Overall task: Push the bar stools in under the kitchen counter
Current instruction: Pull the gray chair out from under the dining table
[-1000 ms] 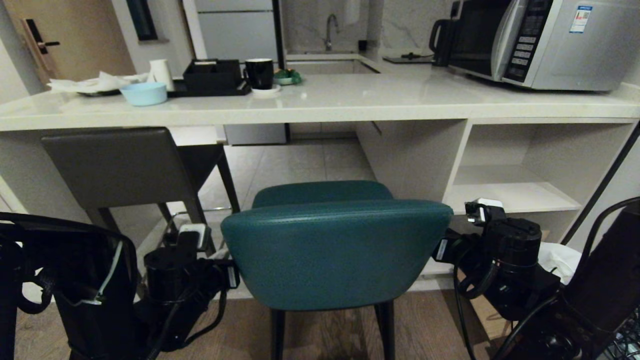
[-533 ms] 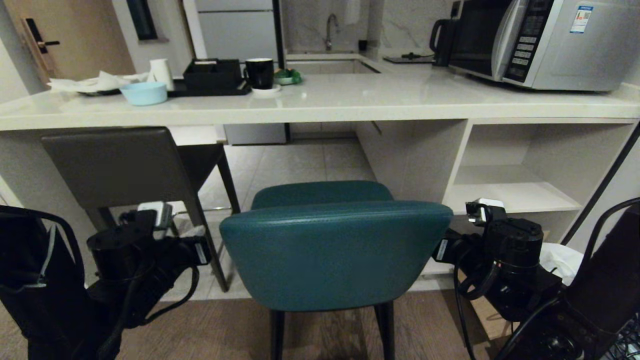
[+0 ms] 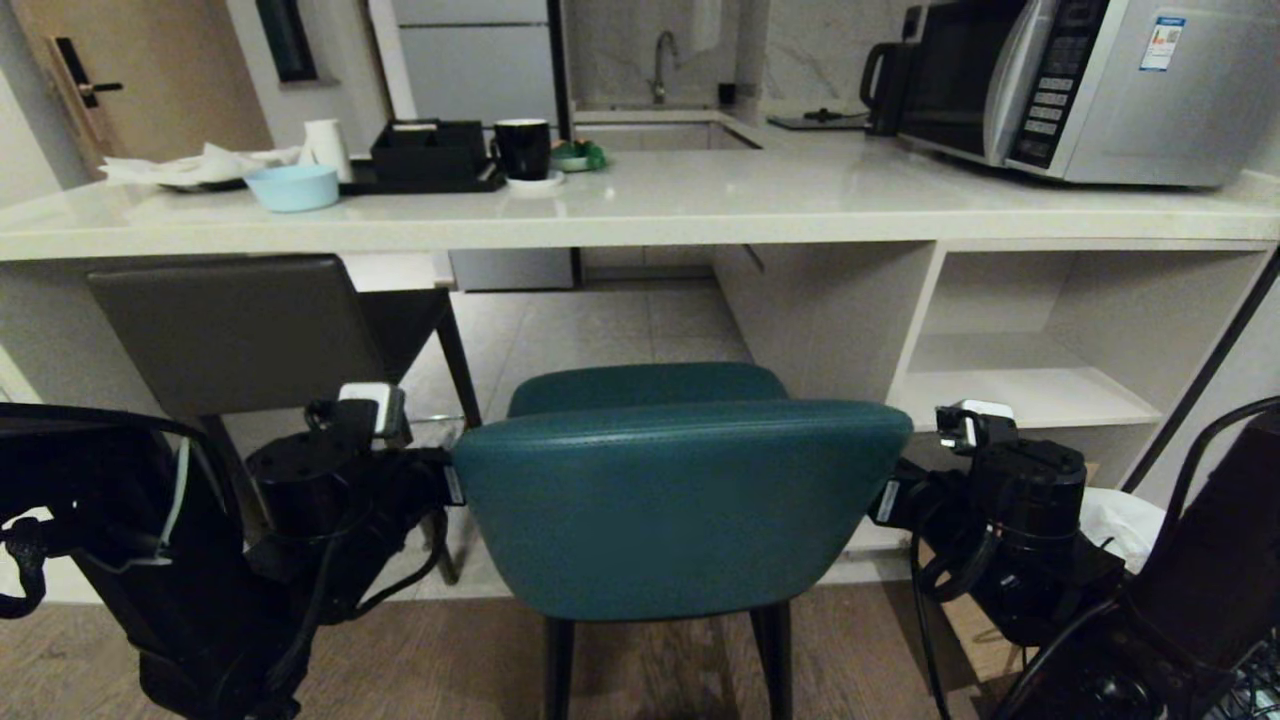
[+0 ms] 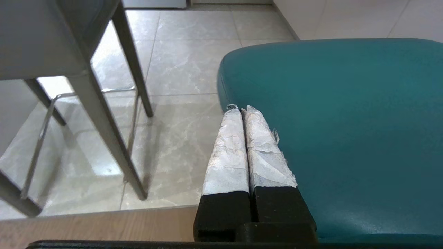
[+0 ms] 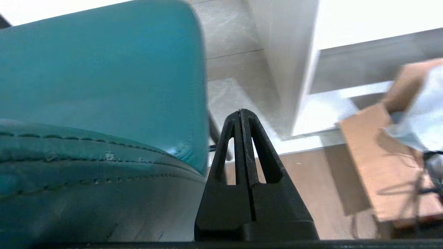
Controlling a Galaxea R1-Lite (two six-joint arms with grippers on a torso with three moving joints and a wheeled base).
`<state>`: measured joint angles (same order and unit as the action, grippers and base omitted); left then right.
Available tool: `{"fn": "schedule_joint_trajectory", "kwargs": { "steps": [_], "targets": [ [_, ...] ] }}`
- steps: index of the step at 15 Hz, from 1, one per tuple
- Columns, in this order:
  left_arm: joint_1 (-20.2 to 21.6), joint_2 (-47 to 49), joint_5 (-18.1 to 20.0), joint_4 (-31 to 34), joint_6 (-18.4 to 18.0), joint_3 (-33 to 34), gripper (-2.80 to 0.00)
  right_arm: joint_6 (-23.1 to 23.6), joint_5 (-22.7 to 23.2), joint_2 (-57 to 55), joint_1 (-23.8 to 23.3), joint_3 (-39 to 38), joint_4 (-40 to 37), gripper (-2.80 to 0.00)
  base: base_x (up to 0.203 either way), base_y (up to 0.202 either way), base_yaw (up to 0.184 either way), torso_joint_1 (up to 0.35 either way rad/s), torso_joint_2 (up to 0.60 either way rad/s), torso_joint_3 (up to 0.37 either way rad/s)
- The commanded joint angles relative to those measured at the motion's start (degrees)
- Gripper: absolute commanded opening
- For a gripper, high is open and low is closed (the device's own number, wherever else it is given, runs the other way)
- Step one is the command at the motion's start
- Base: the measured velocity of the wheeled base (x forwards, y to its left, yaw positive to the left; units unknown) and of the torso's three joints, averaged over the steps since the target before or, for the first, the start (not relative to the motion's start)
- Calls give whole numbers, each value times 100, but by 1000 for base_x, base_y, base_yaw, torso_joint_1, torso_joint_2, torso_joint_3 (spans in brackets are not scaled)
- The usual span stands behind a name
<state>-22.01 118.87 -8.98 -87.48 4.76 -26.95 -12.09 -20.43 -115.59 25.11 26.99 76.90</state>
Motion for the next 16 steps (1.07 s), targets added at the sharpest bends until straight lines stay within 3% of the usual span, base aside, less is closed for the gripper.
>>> {"fn": "schedule_joint_trajectory", "kwargs": {
  "steps": [1, 3, 16],
  "targets": [
    [-374, 81, -9, -18, -27, 16, -280, 11, 55, -162, 37, 127, 48, -280, 0, 0, 0, 0, 0, 0],
    [-638, 161, -255, -18, -69, -48, -280, 23, 48, -214, 31, 270, 33, -280, 0, 0, 0, 0, 0, 0],
    [-1148, 249, -429, -18, -177, -338, -280, 49, 28, -386, -58, 1266, -805, -280, 0, 0, 0, 0, 0, 0]
  ]
}}
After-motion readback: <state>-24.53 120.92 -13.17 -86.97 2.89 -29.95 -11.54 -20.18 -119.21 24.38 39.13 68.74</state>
